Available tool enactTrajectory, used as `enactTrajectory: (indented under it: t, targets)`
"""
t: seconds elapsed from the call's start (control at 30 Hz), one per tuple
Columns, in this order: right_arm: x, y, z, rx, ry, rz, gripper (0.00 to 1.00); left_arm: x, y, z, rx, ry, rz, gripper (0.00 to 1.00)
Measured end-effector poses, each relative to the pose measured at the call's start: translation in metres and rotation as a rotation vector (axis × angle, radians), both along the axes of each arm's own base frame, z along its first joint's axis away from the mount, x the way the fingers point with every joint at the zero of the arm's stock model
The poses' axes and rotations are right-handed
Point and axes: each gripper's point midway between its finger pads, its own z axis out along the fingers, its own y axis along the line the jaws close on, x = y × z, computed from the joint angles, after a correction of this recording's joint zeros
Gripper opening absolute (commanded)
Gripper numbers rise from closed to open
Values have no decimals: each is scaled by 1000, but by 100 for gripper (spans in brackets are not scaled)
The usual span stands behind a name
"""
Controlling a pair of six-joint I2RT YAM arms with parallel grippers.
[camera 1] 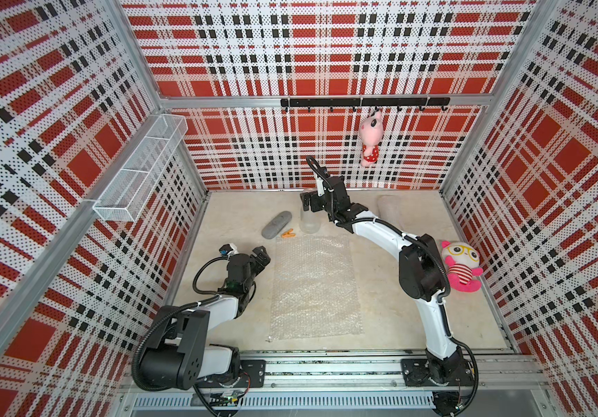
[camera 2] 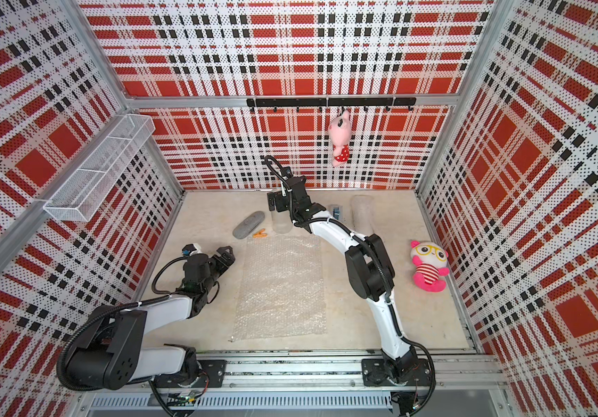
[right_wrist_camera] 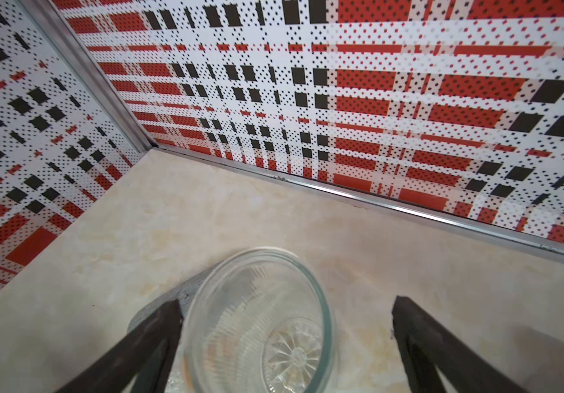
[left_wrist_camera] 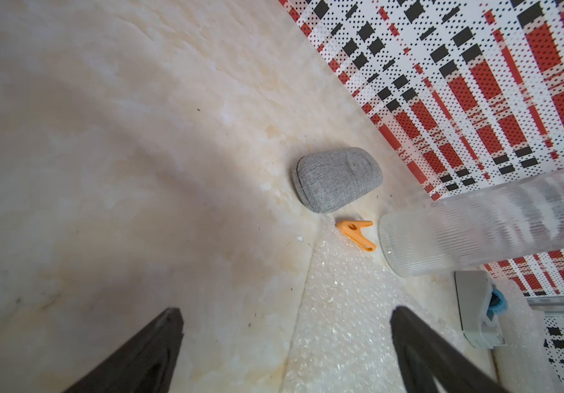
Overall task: Wrap vases in bubble wrap
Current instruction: Pick up the vase from the center of the board.
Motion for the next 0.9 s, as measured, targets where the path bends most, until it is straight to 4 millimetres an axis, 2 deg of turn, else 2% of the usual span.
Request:
enactTrajectory:
  t: [0.2, 0.47, 0.6, 0.7, 0.9]
  targets:
    - [3, 9, -8, 1, -24, -10, 99, 0, -3, -4, -6, 14, -14, 98]
    - [12, 20, -38, -30, -43, -52, 85, 1, -6, -5, -12, 16, -28, 98]
    - [15, 19, -45, -38, -58, -91, 79, 2, -6, -4, -13, 13, -30, 98]
    - [18, 16, -42, -26, -74, -121, 71, 2, -7, -4, -15, 12, -34, 98]
    - [20, 11, -39, 6, -89, -171, 49, 4, -8, -2, -18, 7, -38, 98]
